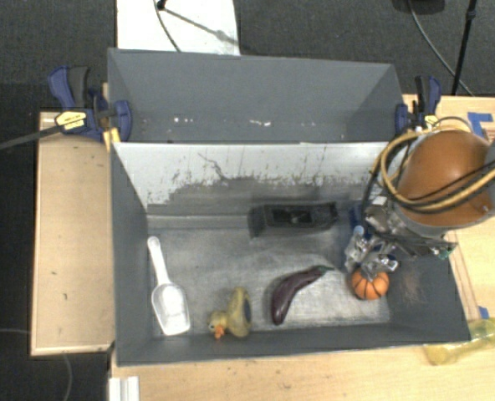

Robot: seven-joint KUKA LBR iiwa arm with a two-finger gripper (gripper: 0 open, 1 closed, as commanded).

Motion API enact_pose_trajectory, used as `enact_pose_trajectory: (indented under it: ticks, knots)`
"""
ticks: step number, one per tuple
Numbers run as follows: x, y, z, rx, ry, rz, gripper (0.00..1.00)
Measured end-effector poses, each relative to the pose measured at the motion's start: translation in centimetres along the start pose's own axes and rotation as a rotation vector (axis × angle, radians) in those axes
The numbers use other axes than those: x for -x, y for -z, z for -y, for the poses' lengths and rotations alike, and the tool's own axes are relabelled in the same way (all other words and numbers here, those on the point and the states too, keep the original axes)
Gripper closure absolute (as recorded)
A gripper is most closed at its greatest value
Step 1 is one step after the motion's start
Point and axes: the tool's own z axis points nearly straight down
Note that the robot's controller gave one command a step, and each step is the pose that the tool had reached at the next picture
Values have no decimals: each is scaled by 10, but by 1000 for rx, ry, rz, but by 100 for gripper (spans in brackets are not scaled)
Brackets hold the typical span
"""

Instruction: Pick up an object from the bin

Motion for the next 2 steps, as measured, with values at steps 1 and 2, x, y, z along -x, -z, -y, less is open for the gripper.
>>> enact_pose_trajectory:
  ticks: [1,2]
  knots:
    - [0,0,0,-1,2,1,100]
    - [2,5,-1,0,3,0,100]
